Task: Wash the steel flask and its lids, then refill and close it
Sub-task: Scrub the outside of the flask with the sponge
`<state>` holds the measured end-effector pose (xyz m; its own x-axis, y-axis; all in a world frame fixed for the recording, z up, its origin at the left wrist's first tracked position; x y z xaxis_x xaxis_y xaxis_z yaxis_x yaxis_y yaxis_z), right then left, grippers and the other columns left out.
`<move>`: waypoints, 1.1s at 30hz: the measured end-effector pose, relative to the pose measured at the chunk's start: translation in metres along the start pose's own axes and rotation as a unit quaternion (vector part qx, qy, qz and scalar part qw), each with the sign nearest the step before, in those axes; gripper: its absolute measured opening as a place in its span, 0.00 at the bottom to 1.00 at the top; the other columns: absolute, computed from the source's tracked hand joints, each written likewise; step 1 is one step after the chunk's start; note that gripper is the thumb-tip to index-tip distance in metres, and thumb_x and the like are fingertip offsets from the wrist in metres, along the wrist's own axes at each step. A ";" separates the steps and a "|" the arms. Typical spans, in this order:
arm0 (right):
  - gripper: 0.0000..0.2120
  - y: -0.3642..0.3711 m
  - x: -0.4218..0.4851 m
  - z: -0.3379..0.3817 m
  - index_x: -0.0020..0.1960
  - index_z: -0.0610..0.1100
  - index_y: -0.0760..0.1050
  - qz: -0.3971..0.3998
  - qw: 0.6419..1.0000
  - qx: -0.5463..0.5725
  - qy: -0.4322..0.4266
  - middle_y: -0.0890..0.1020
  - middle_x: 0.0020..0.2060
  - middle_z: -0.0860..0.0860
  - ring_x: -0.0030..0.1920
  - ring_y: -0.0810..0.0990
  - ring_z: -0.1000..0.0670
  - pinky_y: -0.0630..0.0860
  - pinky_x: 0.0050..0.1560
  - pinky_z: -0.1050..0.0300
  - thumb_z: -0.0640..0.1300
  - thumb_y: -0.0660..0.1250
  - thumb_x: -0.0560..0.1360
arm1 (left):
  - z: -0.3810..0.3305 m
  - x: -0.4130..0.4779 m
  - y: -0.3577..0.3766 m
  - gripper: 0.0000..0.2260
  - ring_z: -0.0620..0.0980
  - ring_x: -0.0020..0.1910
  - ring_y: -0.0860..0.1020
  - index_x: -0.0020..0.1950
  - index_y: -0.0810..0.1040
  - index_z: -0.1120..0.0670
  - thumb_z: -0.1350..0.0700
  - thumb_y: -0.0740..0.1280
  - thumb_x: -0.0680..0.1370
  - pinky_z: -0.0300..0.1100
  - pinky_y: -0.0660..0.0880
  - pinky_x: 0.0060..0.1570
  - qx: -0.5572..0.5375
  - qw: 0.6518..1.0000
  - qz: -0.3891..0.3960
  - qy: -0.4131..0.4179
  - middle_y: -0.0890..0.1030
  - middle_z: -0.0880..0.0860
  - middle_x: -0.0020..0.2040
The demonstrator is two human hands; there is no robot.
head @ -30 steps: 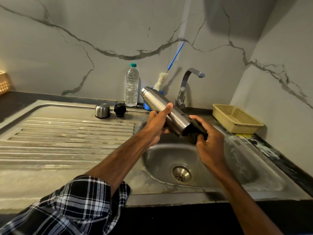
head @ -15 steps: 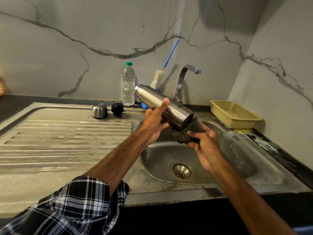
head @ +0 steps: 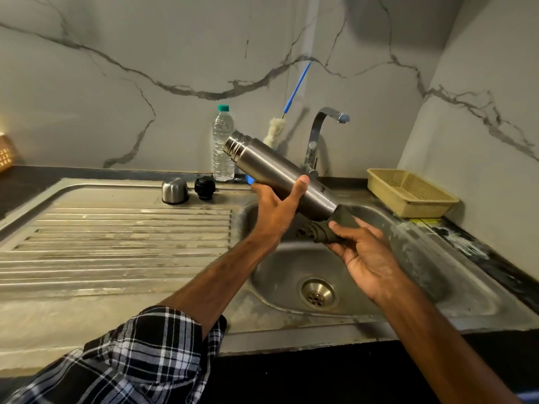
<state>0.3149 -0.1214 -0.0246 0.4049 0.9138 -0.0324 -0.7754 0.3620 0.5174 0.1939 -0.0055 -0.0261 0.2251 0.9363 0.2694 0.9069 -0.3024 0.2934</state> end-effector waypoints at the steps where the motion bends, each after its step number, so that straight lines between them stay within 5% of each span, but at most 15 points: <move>1: 0.15 0.000 -0.001 -0.001 0.60 0.37 0.77 -0.004 1.000 -0.018 -0.006 0.85 0.52 0.41 0.54 0.85 0.46 0.83 0.49 0.55 0.28 0.66 0.75 | 0.002 -0.001 0.001 0.31 0.53 0.61 0.81 0.69 0.55 0.54 0.52 0.74 0.78 0.54 0.79 0.63 0.015 1.000 -0.001 0.012 0.77 0.53 0.60; 7: 0.15 -0.006 0.003 -0.005 0.59 0.40 0.79 -0.090 0.986 -0.136 -0.045 0.85 0.51 0.42 0.50 0.86 0.46 0.83 0.50 0.51 0.28 0.67 0.75 | 0.012 -0.009 0.014 0.37 0.46 0.60 0.79 0.75 0.50 0.56 0.53 0.73 0.78 0.32 0.79 0.52 0.090 0.994 0.006 0.060 0.74 0.53 0.65; 10: 0.14 -0.009 0.005 -0.005 0.56 0.41 0.79 -0.109 0.985 -0.126 -0.042 0.85 0.50 0.41 0.48 0.86 0.45 0.83 0.41 0.57 0.27 0.67 0.74 | 0.013 -0.012 0.019 0.38 0.41 0.55 0.79 0.76 0.49 0.57 0.55 0.73 0.79 0.28 0.78 0.50 0.114 0.991 0.022 0.070 0.74 0.52 0.64; 14: 0.17 -0.011 0.008 -0.006 0.60 0.41 0.78 -0.143 0.976 -0.154 -0.060 0.84 0.49 0.43 0.47 0.86 0.46 0.84 0.45 0.52 0.27 0.67 0.74 | 0.014 -0.012 0.021 0.41 0.48 0.63 0.78 0.77 0.47 0.57 0.53 0.74 0.77 0.44 0.79 0.63 0.132 0.988 0.023 0.082 0.74 0.56 0.69; 16: 0.22 -0.012 0.010 -0.009 0.65 0.42 0.77 -0.165 0.956 -0.224 -0.095 0.84 0.53 0.44 0.51 0.84 0.47 0.83 0.51 0.48 0.29 0.69 0.74 | 0.014 -0.012 0.021 0.44 0.50 0.65 0.77 0.77 0.48 0.55 0.48 0.76 0.75 0.45 0.78 0.63 0.138 0.987 0.018 0.086 0.74 0.56 0.69; 18: 0.27 -0.009 0.007 -0.010 0.70 0.44 0.75 -0.170 0.921 -0.311 -0.161 0.82 0.59 0.46 0.56 0.83 0.49 0.83 0.52 0.50 0.30 0.70 0.73 | 0.014 -0.011 0.020 0.46 0.50 0.64 0.78 0.76 0.49 0.53 0.41 0.75 0.71 0.46 0.78 0.62 0.148 0.985 0.009 0.089 0.74 0.54 0.67; 21: 0.27 0.004 -0.007 -0.014 0.71 0.45 0.74 -0.115 0.863 -0.425 -0.247 0.80 0.62 0.51 0.60 0.79 0.55 0.77 0.54 0.70 0.30 0.69 0.74 | 0.015 -0.008 0.016 0.42 0.51 0.63 0.78 0.75 0.51 0.56 0.46 0.76 0.74 0.50 0.78 0.64 0.166 0.982 -0.011 0.093 0.75 0.55 0.67; 26: 0.27 0.015 -0.011 -0.025 0.70 0.46 0.75 -0.048 0.784 -0.519 -0.337 0.83 0.59 0.51 0.58 0.82 0.56 0.78 0.61 0.59 0.29 0.69 0.73 | 0.014 -0.004 0.009 0.39 0.50 0.61 0.78 0.75 0.52 0.57 0.50 0.75 0.76 0.45 0.78 0.62 0.195 0.977 -0.023 0.087 0.76 0.54 0.65; 31: 0.27 0.009 -0.003 -0.016 0.52 0.63 0.79 -0.056 0.818 -0.496 -0.286 0.82 0.37 0.60 0.40 0.83 0.55 0.83 0.42 0.46 0.28 0.68 0.73 | 0.016 -0.005 0.010 0.37 0.51 0.61 0.79 0.73 0.54 0.57 0.51 0.76 0.76 0.49 0.79 0.62 0.219 0.971 -0.004 0.095 0.76 0.55 0.66; 33: 0.28 0.007 -0.002 -0.016 0.50 0.64 0.77 -0.057 0.819 -0.493 -0.289 0.81 0.36 0.61 0.40 0.83 0.56 0.83 0.44 0.47 0.28 0.69 0.73 | 0.016 -0.003 0.009 0.37 0.51 0.61 0.79 0.73 0.54 0.57 0.51 0.75 0.76 0.51 0.79 0.62 0.216 0.973 -0.002 0.084 0.76 0.55 0.66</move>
<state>0.3013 -0.1176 -0.0348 0.4428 0.7267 0.5252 -0.6155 0.6723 -0.4112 0.2071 -0.0083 -0.0392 0.1928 0.8841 0.4257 0.9809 -0.1621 -0.1077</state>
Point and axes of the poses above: each hand's wrist, its own x-axis towards the middle knuckle, its own y-axis out of the palm, z = x × y, the point moved 1 cm from there along x, towards the middle knuckle
